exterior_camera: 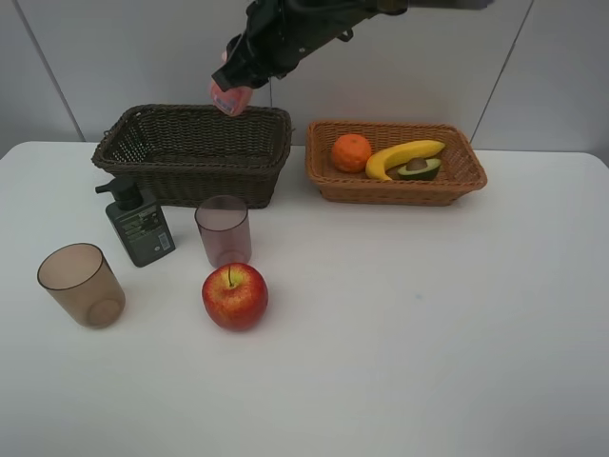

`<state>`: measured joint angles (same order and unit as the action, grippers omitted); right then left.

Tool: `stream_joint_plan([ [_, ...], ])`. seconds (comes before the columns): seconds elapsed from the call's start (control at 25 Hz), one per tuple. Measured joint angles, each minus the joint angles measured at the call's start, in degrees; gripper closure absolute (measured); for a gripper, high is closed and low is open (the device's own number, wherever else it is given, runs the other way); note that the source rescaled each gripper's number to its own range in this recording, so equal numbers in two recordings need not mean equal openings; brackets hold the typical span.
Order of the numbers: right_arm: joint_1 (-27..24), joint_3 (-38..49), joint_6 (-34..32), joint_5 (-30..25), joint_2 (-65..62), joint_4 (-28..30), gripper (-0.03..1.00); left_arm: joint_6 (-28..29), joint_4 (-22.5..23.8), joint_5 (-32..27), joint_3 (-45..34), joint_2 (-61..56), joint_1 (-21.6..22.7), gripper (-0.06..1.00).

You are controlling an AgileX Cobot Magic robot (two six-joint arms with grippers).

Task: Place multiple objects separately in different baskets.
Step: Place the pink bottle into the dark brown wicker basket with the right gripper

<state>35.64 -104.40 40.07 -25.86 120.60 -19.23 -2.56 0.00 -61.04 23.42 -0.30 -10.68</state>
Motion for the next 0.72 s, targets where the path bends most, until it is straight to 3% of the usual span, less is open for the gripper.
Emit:
stream_joint_plan([
  [0.36, 0.0, 0.0, 0.0, 11.5, 6.4, -2.3, 0.96, 0.0, 0.0, 0.0, 0.0, 0.0, 0.0, -0.06],
  [0.72, 0.0, 0.0, 0.0, 14.1, 9.8, -2.4, 0.96, 0.0, 0.0, 0.0, 0.0, 0.0, 0.0, -0.06],
])
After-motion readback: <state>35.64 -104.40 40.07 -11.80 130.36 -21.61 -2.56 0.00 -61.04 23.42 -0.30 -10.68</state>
